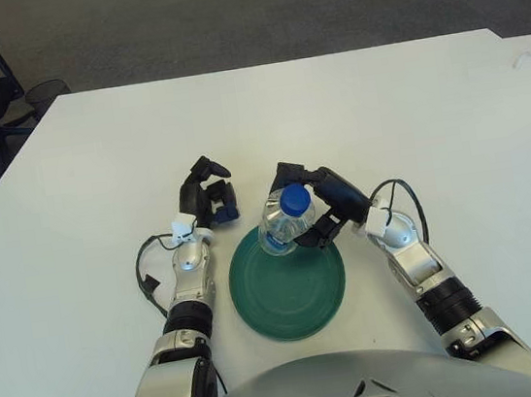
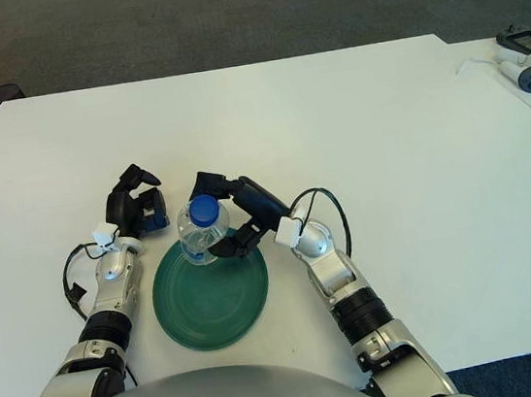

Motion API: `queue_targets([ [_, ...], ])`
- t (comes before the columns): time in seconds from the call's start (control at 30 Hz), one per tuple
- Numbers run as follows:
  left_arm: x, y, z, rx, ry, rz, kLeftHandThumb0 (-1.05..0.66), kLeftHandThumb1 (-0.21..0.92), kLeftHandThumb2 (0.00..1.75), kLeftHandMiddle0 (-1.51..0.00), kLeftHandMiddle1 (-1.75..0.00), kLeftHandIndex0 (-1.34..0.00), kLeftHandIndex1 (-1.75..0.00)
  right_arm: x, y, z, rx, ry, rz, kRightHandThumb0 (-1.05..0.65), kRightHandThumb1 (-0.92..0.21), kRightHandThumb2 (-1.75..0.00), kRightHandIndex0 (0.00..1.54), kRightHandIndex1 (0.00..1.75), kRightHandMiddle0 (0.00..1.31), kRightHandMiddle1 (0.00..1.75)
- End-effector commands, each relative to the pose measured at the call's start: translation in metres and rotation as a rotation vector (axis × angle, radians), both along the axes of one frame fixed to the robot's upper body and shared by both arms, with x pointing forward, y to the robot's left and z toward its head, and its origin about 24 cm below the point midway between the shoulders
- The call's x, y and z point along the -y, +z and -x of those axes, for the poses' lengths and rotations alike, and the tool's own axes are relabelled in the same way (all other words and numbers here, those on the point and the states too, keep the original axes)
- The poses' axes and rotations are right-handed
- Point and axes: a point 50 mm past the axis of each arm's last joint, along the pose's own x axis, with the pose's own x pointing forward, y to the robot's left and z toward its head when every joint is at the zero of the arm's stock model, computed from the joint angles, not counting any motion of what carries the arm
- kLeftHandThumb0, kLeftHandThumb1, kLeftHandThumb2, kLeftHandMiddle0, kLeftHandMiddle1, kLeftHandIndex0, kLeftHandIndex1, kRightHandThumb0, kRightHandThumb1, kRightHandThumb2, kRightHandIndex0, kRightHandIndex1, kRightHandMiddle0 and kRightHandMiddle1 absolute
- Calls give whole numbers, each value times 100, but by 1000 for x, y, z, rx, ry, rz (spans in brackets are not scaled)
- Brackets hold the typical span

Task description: Put the bottle into the plate.

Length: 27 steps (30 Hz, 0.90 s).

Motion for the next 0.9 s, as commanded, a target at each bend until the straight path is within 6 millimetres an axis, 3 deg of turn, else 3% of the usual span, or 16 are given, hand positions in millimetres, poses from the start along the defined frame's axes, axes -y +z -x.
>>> queue_targets([
  [0.0,1,-24,17,-109,14,24,-54,16,150,-126,-175,-74,-175,0,9,-2,102,35,58,-28,-57,-94,119,175,90,175],
  [0.47,2,-24,17,-106,15,28,-54,16,151,-127,-175,-74,-175,3,10,-2,276,22,195,-39,-73,-79,110,175,82,175],
  [0.87,3,-25,17,-112,18,28,-54,16,151,-127,-175,-74,-175,7,11,-3,333,-2,228,-40,-78,-75,107,175,77,175],
])
